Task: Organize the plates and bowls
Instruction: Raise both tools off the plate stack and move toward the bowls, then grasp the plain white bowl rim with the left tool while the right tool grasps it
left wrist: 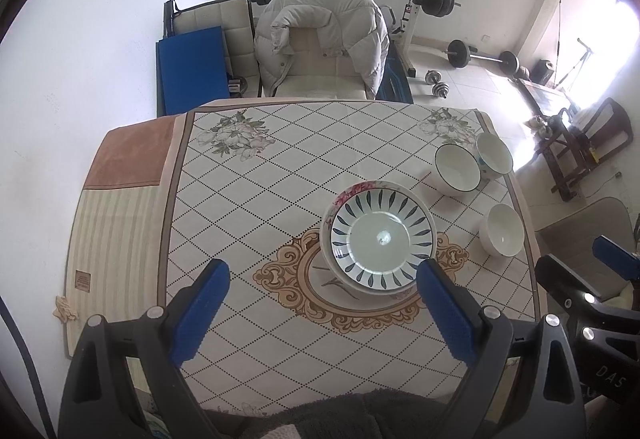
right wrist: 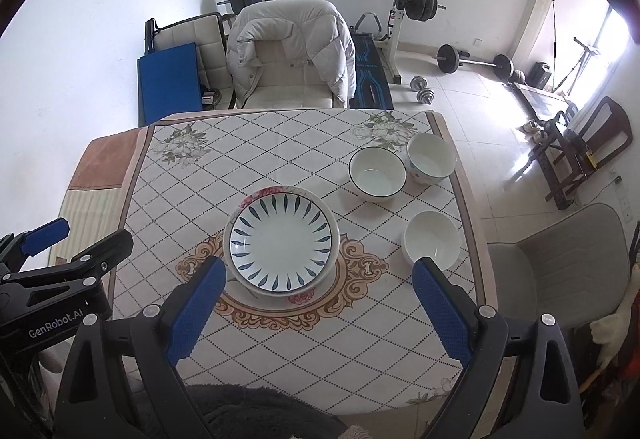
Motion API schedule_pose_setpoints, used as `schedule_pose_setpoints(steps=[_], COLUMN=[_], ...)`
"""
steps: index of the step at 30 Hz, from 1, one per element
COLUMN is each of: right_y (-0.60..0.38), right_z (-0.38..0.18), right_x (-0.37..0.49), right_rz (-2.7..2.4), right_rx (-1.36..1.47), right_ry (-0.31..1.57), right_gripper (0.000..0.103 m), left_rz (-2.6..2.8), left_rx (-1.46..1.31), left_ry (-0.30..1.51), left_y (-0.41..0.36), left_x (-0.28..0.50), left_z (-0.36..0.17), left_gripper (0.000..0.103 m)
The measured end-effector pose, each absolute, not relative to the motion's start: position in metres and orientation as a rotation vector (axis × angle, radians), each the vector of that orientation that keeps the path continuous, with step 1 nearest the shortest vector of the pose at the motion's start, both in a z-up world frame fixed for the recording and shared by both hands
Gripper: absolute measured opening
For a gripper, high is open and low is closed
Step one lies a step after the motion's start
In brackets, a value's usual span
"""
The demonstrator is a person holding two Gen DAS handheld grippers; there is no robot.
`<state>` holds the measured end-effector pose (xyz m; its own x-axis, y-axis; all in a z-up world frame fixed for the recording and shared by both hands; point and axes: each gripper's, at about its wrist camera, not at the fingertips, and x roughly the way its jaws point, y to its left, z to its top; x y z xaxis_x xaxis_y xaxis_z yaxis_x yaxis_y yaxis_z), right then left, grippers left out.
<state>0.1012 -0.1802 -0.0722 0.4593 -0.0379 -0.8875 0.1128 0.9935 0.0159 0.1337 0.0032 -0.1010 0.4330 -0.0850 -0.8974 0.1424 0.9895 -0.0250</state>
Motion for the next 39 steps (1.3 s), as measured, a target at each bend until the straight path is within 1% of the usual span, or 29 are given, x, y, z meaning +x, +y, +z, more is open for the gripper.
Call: schedule_pose_setpoints(steps=[9, 11, 14, 18, 22, 26, 30, 31, 32, 34, 35, 38, 39], right_y=[-0.178, -0.181, -0.195, -0.232, -0.294, -0.358, -0.418, -0.432, -0.445, -0.470, -0.480, -0.497, -0.502], right_z=[-0.087, -0.090, -0.098, -0.116, -0.138, -0.169, -0.216, -0.230, -0.245, -0.278, -0.294, -0.340, -0.354], right_x=[0.116, 0.119, 0.124, 0.127, 0.126, 0.132, 0.146, 0.152, 0.156, 0.166, 0.170, 0.185, 0.187], right_rz=[-0.141, -0.153, -0.163, -0.203, -0.286, -0.332, -0.331, -0.318, -0.309, -0.284, -0.273, -0.201, -0.169], right_rx=[0.099, 0.127, 0.204, 0.301, 0.418, 0.475, 0.481, 0.482, 0.483, 0.484, 0.486, 0.519, 0.543], right_ry=[1.151, 1.153, 1.146, 1.161, 1.175, 1.206, 1.272, 1.298, 1.318, 1.372, 1.399, 1.478, 1.501], right_gripper=[0.096, 0.096, 0.096, 0.096, 0.096, 0.096, 0.096, 0.096, 0.094, 0.091, 0.087, 0.083, 0.078], left_rz=[-0.198, -0.221, -0.247, -0.278, -0.342, -0.365, -0.400, -0.420, -0.426, -0.458, -0.456, -0.442, -0.439], left_rx=[0.018, 0.009, 0.044, 0.113, 0.129, 0.172, 0.157, 0.148, 0.142, 0.109, 0.099, 0.095, 0.101], left_ry=[1.178, 1.161, 1.076, 1.015, 1.024, 1.083, 1.221, 1.271, 1.316, 1.408, 1.441, 1.509, 1.521], left_y=[0.011, 0.010, 0.000, -0.030, -0.072, -0.128, -0.187, -0.203, -0.219, -0.247, -0.259, -0.291, -0.300], left_x=[0.152, 0.158, 0.166, 0.180, 0.198, 0.216, 0.234, 0.239, 0.242, 0.250, 0.253, 0.258, 0.258], left_z=[-0.119, -0.119, -0.115, -0.117, -0.134, -0.167, -0.215, -0.230, -0.243, -0.271, -0.284, -0.316, -0.324], left_gripper=[0.096, 0.096, 0.096, 0.096, 0.096, 0.096, 0.095, 0.088, 0.072, 0.063, 0.061, 0.060, 0.060])
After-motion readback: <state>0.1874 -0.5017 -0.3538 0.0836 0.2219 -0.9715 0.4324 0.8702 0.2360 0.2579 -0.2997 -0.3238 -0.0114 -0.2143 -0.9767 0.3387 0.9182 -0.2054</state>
